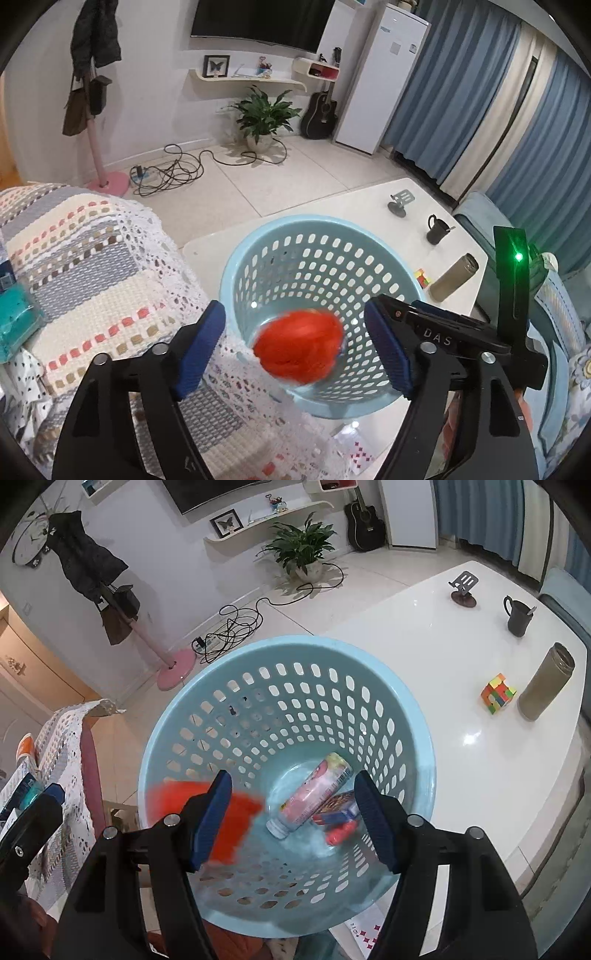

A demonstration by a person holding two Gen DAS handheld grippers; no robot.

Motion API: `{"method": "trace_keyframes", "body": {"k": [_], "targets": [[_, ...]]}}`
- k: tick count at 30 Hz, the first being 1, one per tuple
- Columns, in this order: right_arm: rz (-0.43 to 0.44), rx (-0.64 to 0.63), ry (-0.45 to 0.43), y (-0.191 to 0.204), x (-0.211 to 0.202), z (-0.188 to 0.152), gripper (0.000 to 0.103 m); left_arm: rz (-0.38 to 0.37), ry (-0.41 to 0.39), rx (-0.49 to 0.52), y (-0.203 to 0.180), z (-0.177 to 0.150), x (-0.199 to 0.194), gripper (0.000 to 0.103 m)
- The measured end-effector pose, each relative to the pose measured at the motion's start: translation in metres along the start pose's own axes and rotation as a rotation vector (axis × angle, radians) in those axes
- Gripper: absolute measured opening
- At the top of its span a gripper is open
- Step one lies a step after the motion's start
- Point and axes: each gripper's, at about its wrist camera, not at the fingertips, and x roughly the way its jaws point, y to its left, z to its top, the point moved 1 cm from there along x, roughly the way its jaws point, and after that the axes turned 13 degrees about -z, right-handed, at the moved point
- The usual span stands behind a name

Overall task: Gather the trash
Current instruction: 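Carry the bag and card box over the blue basket and release both, then grasp the clear plastic bottle with the left tool while the right tool grasps the white milk carton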

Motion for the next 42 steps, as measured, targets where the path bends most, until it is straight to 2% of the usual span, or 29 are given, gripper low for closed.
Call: {"method": "trace_keyframes", "body": {"k": [11,17,22,24,27,29,32,37,42], "targets": [[0.013,-0.072,-0.066,0.025,-0.035,-0.009,0.065,0.003,-0.037,-0.017,0.006,-0.012,-0.039,0.077],[0.064,-0.144,-0.168,0.058,-0.082,-0.014,0.065,0.032,-0.11,0.002,0.004,-0.015,-0.089,0.077],[0.127,-0.228,-0.26,0.099,-0.12,-0.029,0.064,0.1,-0.196,0.016,0.011,-0.021,-0.145,0.081],[0.154,-0.275,-0.294,0.12,-0.133,-0.04,0.06,0.139,-0.231,0.017,0.018,-0.027,-0.17,0.081],[0.185,-0.341,-0.323,0.15,-0.145,-0.056,0.046,0.205,-0.273,0.009,0.033,-0.035,-0.204,0.081],[0.208,-0.375,-0.319,0.167,-0.147,-0.066,0.037,0.25,-0.294,0.0,0.043,-0.038,-0.223,0.081],[0.236,-0.41,-0.307,0.19,-0.144,-0.08,0.035,0.3,-0.322,-0.038,0.068,-0.045,-0.25,0.082],[0.247,-0.446,-0.283,0.22,-0.129,-0.101,0.035,0.379,-0.305,-0.086,0.109,-0.053,-0.271,0.082],[0.244,-0.474,-0.252,0.232,-0.12,-0.112,0.035,0.342,-0.275,-0.116,0.132,-0.059,-0.269,0.08]]}}
